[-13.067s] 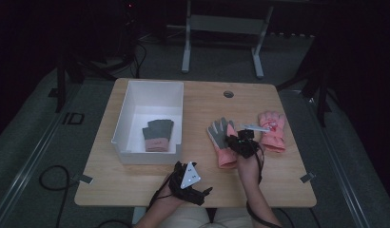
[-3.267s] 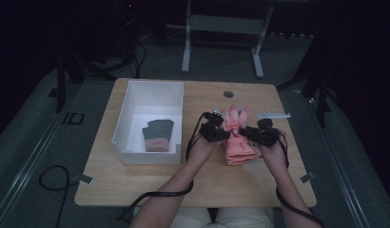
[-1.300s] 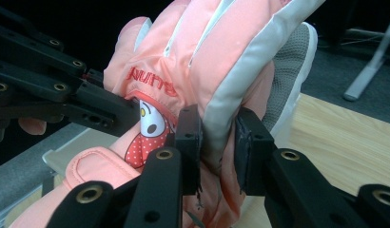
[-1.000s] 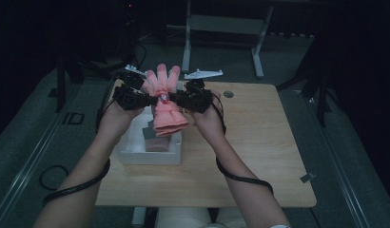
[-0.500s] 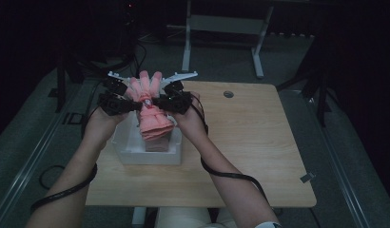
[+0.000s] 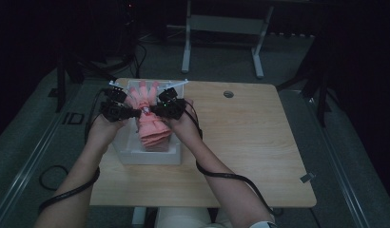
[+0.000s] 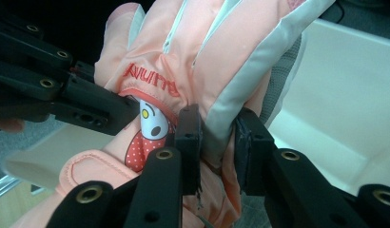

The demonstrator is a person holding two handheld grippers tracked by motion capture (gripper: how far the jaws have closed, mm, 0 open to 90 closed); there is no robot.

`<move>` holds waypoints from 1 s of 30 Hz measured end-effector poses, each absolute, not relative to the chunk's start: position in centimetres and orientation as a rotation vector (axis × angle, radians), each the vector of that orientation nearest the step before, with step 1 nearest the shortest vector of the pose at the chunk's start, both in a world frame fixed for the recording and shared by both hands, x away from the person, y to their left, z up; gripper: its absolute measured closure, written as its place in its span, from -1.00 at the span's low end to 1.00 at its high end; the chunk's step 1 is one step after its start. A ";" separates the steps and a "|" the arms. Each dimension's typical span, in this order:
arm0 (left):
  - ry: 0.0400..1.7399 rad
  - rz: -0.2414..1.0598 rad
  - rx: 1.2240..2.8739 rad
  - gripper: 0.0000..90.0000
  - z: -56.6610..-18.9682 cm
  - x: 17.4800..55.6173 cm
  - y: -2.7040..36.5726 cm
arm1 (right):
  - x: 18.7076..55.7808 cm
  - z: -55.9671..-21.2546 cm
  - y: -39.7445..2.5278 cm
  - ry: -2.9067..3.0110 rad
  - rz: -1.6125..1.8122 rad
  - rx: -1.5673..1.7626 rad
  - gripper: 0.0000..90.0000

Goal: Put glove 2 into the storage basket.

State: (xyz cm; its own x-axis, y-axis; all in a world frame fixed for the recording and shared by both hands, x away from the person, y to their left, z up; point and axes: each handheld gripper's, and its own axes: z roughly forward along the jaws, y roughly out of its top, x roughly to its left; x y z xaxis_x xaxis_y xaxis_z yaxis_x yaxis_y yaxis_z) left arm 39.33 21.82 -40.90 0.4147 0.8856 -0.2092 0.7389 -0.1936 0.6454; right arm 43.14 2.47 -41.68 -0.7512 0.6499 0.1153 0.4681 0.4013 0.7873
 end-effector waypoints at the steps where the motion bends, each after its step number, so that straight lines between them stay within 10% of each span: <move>1: 1.379 0.270 1.984 0.82 -41.2 39.4 21.9 | 43.3 -42.0 2.6 2.453 1.258 0.995 0.64; 30: 1.510 0.354 2.210 0.69 -44.5 41.6 20.6 | 45.9 -44.7 6.2 2.614 0.903 1.072 0.53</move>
